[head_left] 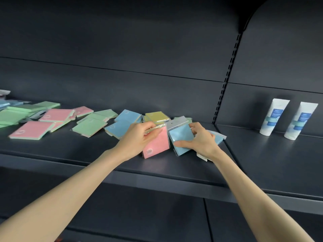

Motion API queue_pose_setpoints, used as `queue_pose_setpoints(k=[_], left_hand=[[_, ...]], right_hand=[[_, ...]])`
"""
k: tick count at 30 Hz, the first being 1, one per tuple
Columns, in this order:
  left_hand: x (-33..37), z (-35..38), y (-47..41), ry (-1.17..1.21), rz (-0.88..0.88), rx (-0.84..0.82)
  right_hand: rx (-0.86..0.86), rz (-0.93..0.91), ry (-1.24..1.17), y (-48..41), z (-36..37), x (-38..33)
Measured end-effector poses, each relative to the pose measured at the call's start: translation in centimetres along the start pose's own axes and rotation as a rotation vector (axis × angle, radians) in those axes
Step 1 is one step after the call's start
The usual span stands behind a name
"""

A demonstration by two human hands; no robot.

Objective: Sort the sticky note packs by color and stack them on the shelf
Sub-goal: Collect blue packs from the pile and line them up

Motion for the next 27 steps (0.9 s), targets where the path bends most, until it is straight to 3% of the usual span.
queue_pose_setpoints(k=[4,9,17,27], left_hand=[[-0.3,-0.8,-0.3,-0.013,-0.068,0.035],[-0.9,-2.7,0.3,0.092,-0.151,0.131],[-3.8,-7.2,0.0,0.21,-0.206,0.222],[-10.7,-17.1,-0.6,0.22,-0.218,0.152]], right_hand=[[-0.031,-0.012,-0.271,0.3,0.1,-1.3],[-0.031,-0.048,-0.417,0.1,0.3,-3.0],[-0.048,-0.114,-0.481,-0.2,1.7,-6.9],[0.003,-0.067,-0.541,-1.2,10.4,-15.4]])
Point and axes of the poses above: each hand's wrist, its own y-axis away from the middle knuckle, its own z-axis out of the palm, x = y × z, the point moved 5 cm from there along -y, towards the middle knuckle, and after that the axes turned 12 degrees about x, right-handed, at the moved point
